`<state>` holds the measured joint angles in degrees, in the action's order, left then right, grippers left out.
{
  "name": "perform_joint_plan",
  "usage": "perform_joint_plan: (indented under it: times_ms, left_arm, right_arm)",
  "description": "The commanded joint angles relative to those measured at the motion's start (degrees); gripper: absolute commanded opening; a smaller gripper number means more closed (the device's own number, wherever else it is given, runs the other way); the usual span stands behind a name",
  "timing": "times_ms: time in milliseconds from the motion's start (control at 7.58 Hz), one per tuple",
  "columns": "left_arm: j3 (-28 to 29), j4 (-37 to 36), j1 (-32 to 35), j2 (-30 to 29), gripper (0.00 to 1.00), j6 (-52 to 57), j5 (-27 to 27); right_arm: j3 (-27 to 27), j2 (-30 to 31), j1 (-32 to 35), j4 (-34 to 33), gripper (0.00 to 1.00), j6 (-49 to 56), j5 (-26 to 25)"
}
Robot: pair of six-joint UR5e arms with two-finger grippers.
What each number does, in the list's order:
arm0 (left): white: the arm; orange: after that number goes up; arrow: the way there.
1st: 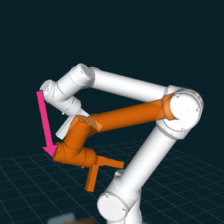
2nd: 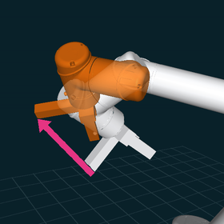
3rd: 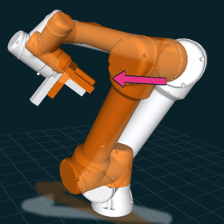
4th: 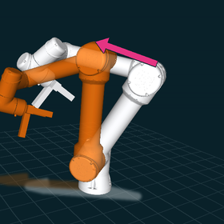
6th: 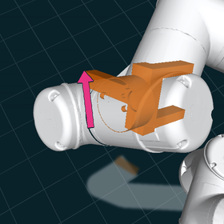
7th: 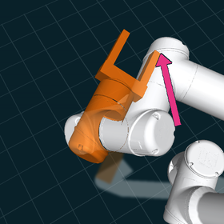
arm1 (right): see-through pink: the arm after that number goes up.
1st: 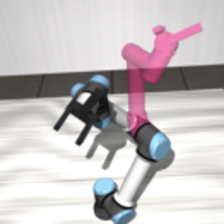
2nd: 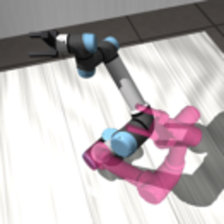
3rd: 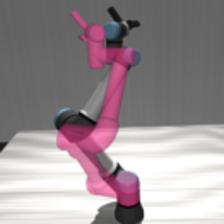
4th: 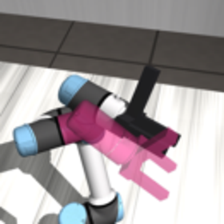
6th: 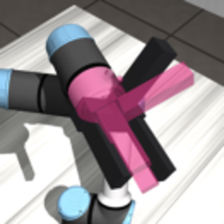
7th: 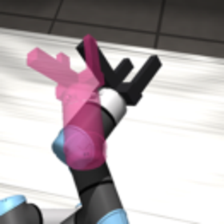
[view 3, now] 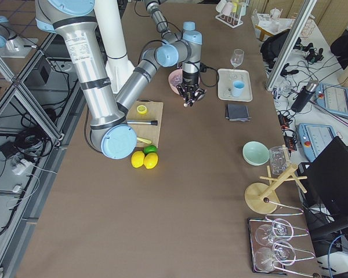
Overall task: Put ice in cup with scoop
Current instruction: 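Lift the scoop with the right gripper and carry it over the pink bowl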
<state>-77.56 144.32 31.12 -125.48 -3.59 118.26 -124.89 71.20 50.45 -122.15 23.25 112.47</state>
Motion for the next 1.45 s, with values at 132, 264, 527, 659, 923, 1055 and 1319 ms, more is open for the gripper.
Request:
perform_joint_plan:
  times_ms: [132, 264, 527, 659, 923, 1055, 1319]
  left_arm:
    - [0.6, -0.1, -0.1, -0.6, 0.98, 0.1, 0.0]
    - [0.8, -0.1, -0.4, -0.8, 0.98, 0.1, 0.0]
    - [0.8, 0.0, -0.4, -0.8, 0.98, 0.1, 0.0]
    - [0.8, 0.0, -0.4, -0.7, 0.98, 0.1, 0.0]
    - [0.8, 0.0, -0.4, -0.7, 0.98, 0.1, 0.0]
    - [0.8, 0.0, -0.4, -0.7, 0.98, 0.1, 0.0]
    - [0.8, 0.0, -0.4, -0.7, 0.98, 0.1, 0.0]
  right_arm:
    - [-0.5, -11.2, -8.3, -22.9, 0.0, 9.3, -9.5]
    - [2.8, -14.2, -8.3, -24.2, 0.0, 11.4, -10.1]
    - [9.5, -22.0, -8.4, -28.0, 0.0, 12.2, -11.6]
    - [12.3, -26.1, -8.4, -30.0, 0.0, 14.3, -12.0]
    - [18.8, -31.4, -9.7, -33.4, 0.0, 14.5, -12.2]
    - [19.9, -32.2, -10.9, -33.8, 0.0, 14.5, -13.7]
    - [23.0, -34.4, -13.2, -36.0, 0.0, 14.3, -15.2]
